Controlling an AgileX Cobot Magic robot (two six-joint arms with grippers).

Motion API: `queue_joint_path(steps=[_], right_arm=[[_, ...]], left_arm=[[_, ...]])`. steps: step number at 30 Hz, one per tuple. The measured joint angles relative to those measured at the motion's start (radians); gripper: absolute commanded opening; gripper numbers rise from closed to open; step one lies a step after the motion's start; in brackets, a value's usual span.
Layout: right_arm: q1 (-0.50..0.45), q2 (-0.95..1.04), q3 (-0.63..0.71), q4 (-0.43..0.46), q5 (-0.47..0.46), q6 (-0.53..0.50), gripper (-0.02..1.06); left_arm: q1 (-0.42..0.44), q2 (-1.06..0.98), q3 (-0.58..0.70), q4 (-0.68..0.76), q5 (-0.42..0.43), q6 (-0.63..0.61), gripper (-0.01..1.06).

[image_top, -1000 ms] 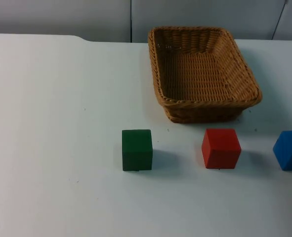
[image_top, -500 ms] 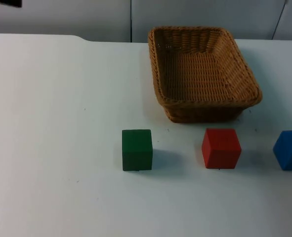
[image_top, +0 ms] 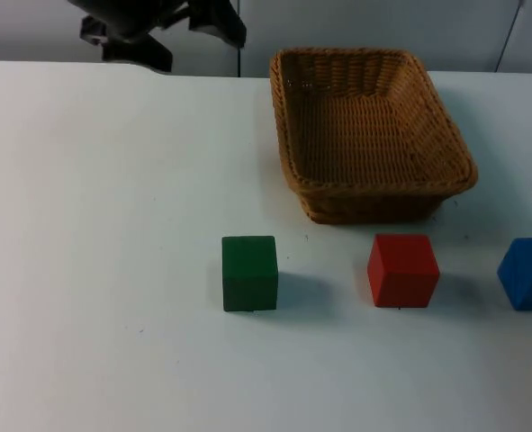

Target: Pick up the basket with the left hand and place the blue cube into the basket with the right hand.

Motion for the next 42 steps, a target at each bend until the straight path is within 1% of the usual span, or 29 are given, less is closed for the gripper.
queue_joint_path(steps=[3,4,8,9,12,16,20,25,33,37,42], right_arm=[[0.000,0.000,0.000,0.000,-0.002,0.000,1.01],[0.000,0.000,0.000,0.000,-0.002,0.000,1.01],[0.000,0.000,0.000,0.000,-0.005,0.000,1.01],[0.000,0.000,0.000,0.000,-0.005,0.000,1.01],[0.000,0.000,0.000,0.000,-0.005,0.000,1.01],[0.000,0.000,0.000,0.000,-0.005,0.000,1.01],[0.000,0.000,0.000,0.000,-0.005,0.000,1.01],[0.000,0.000,0.000,0.000,-0.005,0.000,1.01],[0.000,0.000,0.000,0.000,-0.010,0.000,1.01],[0.000,0.000,0.000,0.000,-0.013,0.000,1.01],[0.000,0.000,0.000,0.000,-0.020,0.000,1.01]], left_arm=[[-0.026,0.091,-0.089,0.000,0.042,-0.030,1.05],[-0.026,0.091,-0.089,0.000,0.042,-0.030,1.05],[-0.066,0.182,-0.191,0.004,0.090,-0.071,1.05],[-0.066,0.182,-0.191,0.004,0.090,-0.071,1.05],[-0.098,0.231,-0.251,0.006,0.107,-0.095,1.05],[-0.123,0.259,-0.278,0.017,0.112,-0.114,1.05],[-0.139,0.281,-0.278,0.027,0.112,-0.117,1.04],[-0.139,0.304,-0.278,0.037,0.116,-0.138,1.04],[-0.139,0.311,-0.278,0.024,0.122,-0.125,1.04],[-0.139,0.312,-0.278,0.022,0.112,-0.122,1.04],[-0.159,0.314,-0.278,0.020,0.070,-0.121,1.04]])
